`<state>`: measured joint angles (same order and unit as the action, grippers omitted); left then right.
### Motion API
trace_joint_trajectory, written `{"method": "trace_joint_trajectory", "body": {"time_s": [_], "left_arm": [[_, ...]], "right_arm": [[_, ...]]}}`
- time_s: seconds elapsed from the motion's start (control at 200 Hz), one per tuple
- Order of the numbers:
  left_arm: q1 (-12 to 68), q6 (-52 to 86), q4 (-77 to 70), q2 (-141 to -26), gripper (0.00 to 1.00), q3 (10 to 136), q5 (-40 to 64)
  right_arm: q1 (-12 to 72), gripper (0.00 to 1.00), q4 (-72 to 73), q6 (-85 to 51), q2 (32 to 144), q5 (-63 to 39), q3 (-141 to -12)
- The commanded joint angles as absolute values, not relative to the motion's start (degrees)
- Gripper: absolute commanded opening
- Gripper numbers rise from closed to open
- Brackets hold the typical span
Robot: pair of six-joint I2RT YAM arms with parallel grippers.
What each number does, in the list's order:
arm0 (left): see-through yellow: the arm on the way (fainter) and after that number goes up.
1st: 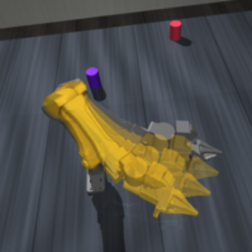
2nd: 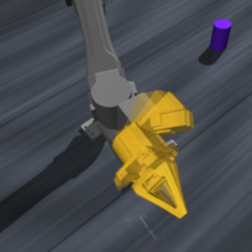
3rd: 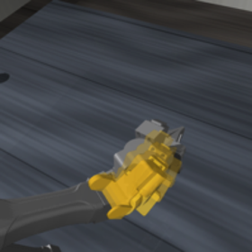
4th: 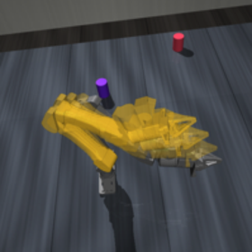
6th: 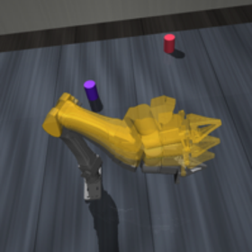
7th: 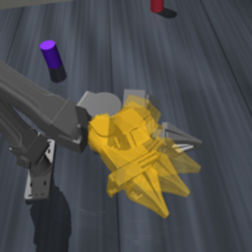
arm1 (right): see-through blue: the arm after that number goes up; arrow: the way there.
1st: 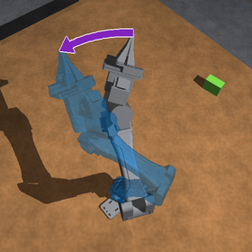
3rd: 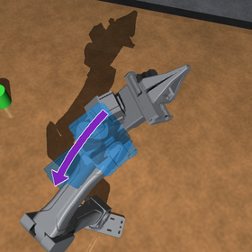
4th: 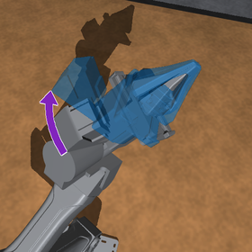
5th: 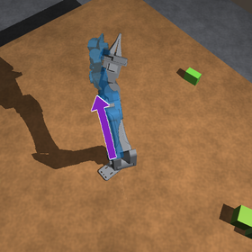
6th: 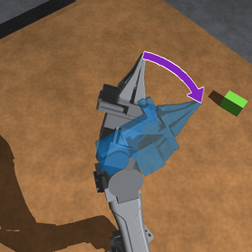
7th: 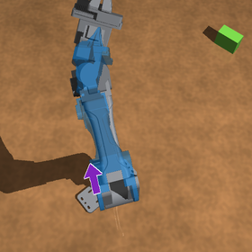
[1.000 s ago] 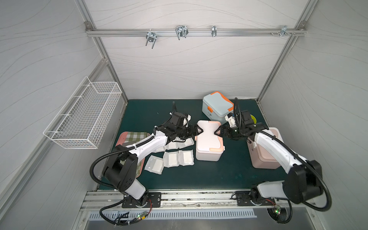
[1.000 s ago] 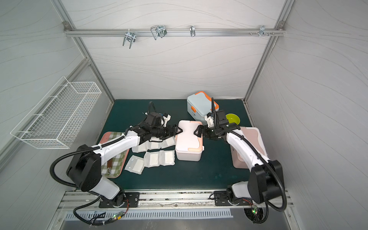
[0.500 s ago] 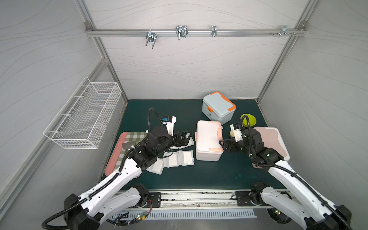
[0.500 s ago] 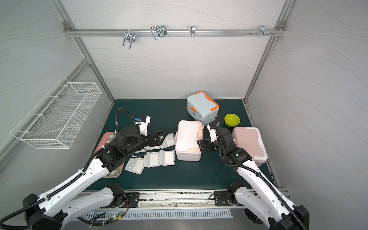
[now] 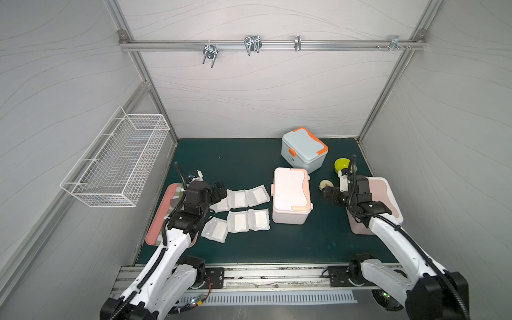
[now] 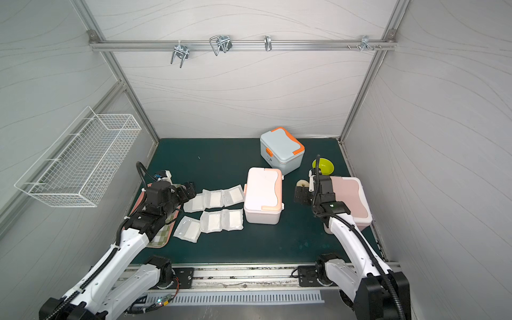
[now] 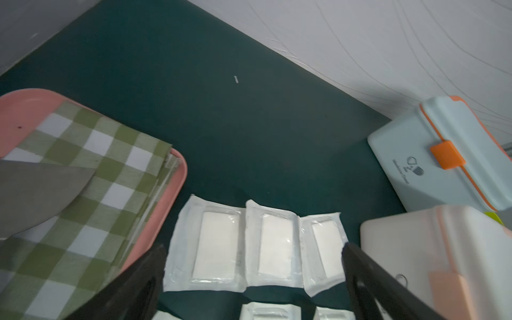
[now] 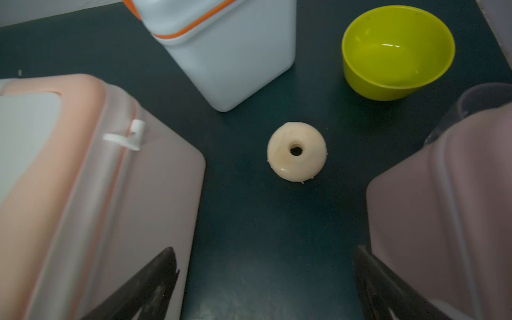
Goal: Open first aid kits and take out gauze
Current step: Reset both arms
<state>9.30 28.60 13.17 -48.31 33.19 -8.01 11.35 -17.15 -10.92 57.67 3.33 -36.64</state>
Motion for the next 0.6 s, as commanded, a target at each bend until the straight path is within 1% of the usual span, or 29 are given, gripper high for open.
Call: {"method": "trace_joint_trajectory", "body": {"time_s": [0.0, 0.16, 0.315, 0.45, 0.595], "left_arm": [[5.7, 26.7, 8.7, -48.9, 0.99, 32.1, -6.2], [0.3, 22.9, 7.0, -50.6, 0.99, 30.7, -7.2], [-2.3, 18.5, 3.2, -51.7, 0.99, 28.6, -6.9], [-2.9, 15.8, -0.6, -52.0, 0.99, 26.3, -8.2], [-2.9, 11.9, -9.6, -50.7, 0.99, 20.8, -9.0]], "right_arm": [[10.8, 0.99, -12.3, -8.6, 59.8, 5.5, -35.3], [9.8, 0.99, -7.5, -7.2, 64.3, 8.9, -34.2], [9.8, 0.99, 1.1, -4.7, 67.2, 9.9, -32.3], [10.0, 0.99, 10.8, -2.0, 69.9, 10.1, -29.7], [10.7, 0.99, 21.5, 1.3, 72.0, 10.3, -26.6]]}}
